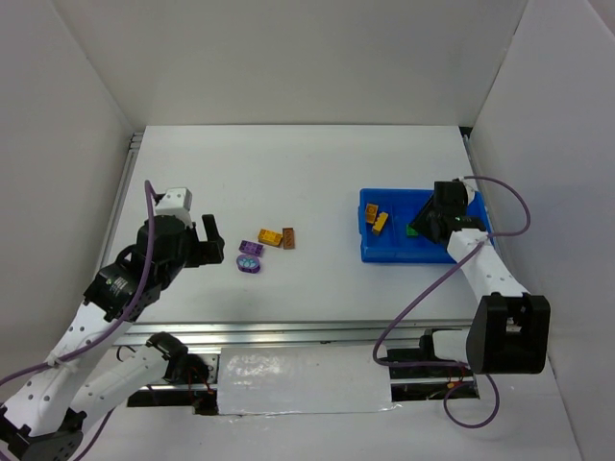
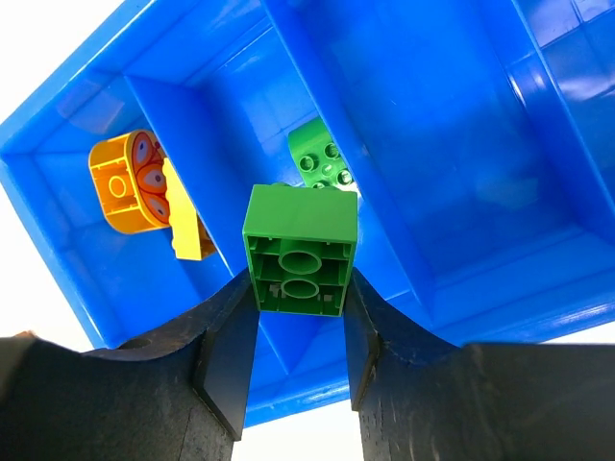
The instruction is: Sort the legos into containers by color
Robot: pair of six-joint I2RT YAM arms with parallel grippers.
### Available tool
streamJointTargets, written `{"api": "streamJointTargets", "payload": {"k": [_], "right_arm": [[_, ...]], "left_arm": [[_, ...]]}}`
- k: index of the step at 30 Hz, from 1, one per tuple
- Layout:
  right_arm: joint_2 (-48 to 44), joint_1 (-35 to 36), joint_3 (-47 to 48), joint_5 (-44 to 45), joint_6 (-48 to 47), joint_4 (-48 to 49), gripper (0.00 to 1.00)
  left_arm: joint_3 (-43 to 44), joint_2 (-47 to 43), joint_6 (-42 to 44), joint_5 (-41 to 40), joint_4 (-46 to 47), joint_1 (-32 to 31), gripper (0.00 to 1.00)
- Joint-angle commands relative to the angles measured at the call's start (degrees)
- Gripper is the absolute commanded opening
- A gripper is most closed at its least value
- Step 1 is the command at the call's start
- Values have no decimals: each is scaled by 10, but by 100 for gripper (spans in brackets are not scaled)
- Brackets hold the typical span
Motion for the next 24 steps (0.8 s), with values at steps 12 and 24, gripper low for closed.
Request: {"api": "streamJointTargets", "payload": {"k": [12,24], "right_arm": [[17,-3,10,-11,-9,14,0],[16,-2,9,-11,-8,15,0]], "left_arm": [[2,3,-4,-9,19,2,100],[1,7,-3,-6,19,2,100]]}}
